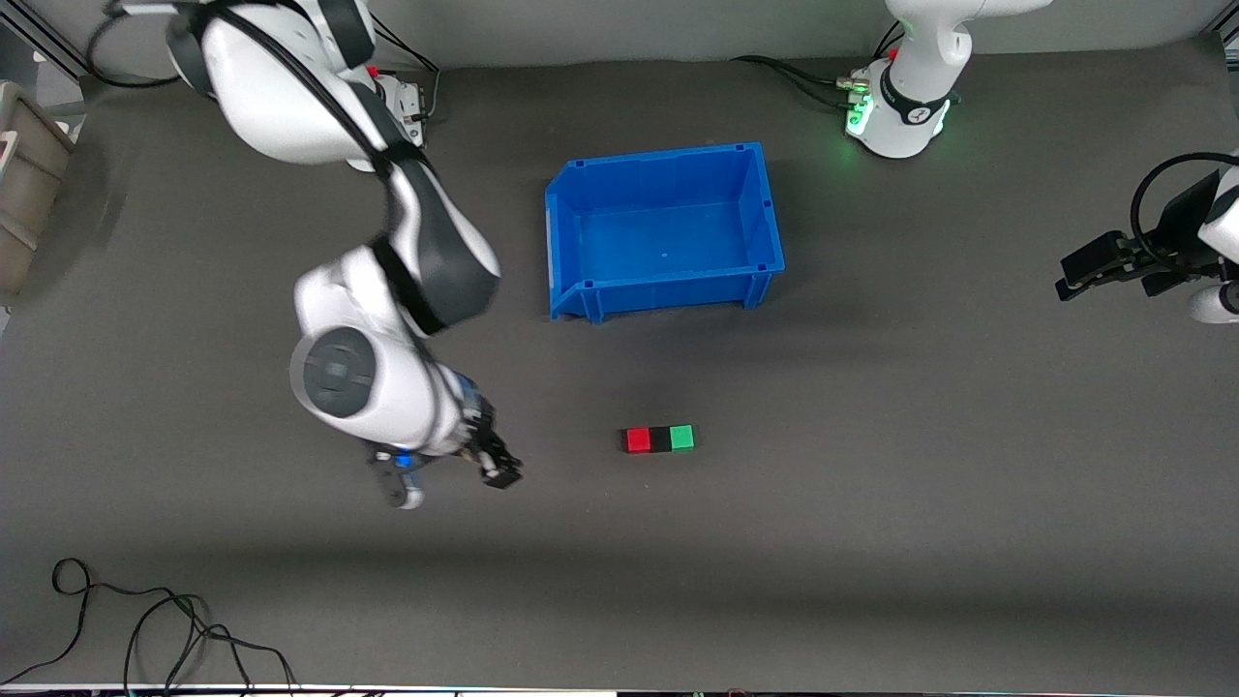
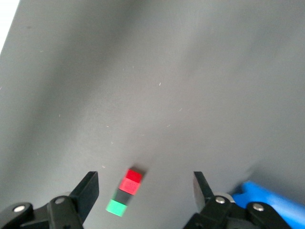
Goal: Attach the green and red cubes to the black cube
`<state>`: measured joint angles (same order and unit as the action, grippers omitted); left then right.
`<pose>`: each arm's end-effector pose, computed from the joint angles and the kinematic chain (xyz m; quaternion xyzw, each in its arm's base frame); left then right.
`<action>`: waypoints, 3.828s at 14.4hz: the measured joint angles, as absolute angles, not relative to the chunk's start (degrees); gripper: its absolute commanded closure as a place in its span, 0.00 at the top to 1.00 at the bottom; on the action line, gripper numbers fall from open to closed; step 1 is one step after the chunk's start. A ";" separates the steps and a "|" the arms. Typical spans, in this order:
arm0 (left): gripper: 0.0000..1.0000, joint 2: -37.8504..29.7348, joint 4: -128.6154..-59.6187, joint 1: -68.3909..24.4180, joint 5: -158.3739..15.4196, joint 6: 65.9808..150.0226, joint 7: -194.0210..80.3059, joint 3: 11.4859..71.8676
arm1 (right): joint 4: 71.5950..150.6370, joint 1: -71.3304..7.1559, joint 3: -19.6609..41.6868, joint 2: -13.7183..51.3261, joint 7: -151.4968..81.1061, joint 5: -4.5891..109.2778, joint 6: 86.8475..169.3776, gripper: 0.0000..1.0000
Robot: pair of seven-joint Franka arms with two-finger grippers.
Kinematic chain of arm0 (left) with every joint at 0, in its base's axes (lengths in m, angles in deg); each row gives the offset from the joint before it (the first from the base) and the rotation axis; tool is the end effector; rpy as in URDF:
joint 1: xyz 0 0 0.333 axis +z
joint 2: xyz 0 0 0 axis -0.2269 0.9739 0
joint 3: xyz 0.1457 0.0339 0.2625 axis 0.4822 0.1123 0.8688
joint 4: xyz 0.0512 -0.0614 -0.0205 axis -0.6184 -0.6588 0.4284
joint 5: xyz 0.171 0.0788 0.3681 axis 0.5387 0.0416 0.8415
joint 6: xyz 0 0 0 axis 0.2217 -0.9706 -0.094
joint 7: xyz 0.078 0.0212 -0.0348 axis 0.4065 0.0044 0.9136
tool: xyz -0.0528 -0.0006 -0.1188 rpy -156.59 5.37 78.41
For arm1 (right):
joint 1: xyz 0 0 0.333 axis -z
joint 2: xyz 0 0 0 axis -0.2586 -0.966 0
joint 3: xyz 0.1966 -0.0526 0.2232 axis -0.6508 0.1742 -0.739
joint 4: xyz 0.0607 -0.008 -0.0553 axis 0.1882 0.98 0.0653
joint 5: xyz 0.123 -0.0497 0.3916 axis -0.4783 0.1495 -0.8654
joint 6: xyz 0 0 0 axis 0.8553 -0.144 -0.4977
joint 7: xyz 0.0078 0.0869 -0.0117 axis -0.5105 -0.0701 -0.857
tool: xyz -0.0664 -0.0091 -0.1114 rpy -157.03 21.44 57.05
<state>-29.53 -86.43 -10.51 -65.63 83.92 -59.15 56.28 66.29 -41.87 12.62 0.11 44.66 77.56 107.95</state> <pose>0.5807 -0.0174 0.5747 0.9992 0.0285 0.0060 0.0279 0.6964 0.3100 0.4112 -0.8880 0.4559 0.0492 0.0356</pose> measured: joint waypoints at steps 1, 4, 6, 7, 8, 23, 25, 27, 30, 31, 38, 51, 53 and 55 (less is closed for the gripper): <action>1.00 -29.49 -86.48 -10.78 -65.63 83.95 -59.21 56.22 | 66.29 -40.79 12.65 2.05 39.52 78.44 105.63 0.89; 1.00 -29.36 -86.81 -13.44 -65.62 84.12 -59.26 57.16 | 66.33 -37.86 12.74 7.58 24.54 82.65 98.73 0.89; 1.00 -29.36 -86.88 -16.85 -65.60 84.19 -59.26 60.22 | 66.38 -36.08 12.82 10.76 13.12 85.81 95.60 0.89; 1.00 -29.36 -86.88 -17.92 -65.59 84.21 -59.26 61.50 | 66.41 -34.85 12.85 12.35 6.78 87.51 93.76 0.90; 1.00 -29.37 -86.87 -18.13 -65.59 84.24 -59.28 62.04 | 66.46 -33.37 12.88 13.73 0.18 88.57 91.96 0.90; 1.00 -29.41 -86.61 -16.75 -62.45 84.85 -61.19 60.81 | 74.19 -25.21 14.01 20.48 -24.73 89.50 91.87 0.99; 1.00 -29.41 -86.61 -16.73 -62.33 84.82 -61.20 60.81 | 75.48 -25.01 14.17 21.45 -26.20 89.53 92.40 0.99; 1.00 -29.41 -86.62 -16.68 -62.26 84.69 -61.20 60.82 | 76.15 -23.94 14.30 21.91 -27.89 89.54 92.87 0.99; 1.00 -29.41 -86.62 -16.68 -62.25 84.13 -61.20 60.82 | 76.80 -21.86 14.35 22.14 -29.25 88.93 93.19 0.99; 1.00 -29.41 -86.62 -16.67 -62.25 84.11 -61.20 60.82 | 77.58 -21.61 14.40 22.59 -29.32 88.77 93.63 0.99; 1.00 -29.42 -86.27 -16.67 -62.25 82.81 -61.20 60.79 | 97.01 -21.71 14.47 34.61 -29.35 88.65 105.17 0.99; 1.00 -29.47 -86.21 -16.65 -62.25 82.59 -61.22 60.64 | 107.61 -21.72 14.33 41.35 -29.39 88.65 110.63 0.99; 1.00 -29.47 -86.21 -16.65 -62.25 82.58 -61.22 60.60 | 107.61 -19.15 11.89 41.35 -29.45 88.66 110.68 0.99; 1.00 -29.46 -86.21 -16.65 -62.25 82.58 -61.23 60.59 | 107.61 -15.50 8.31 41.37 -29.77 88.66 110.69 0.99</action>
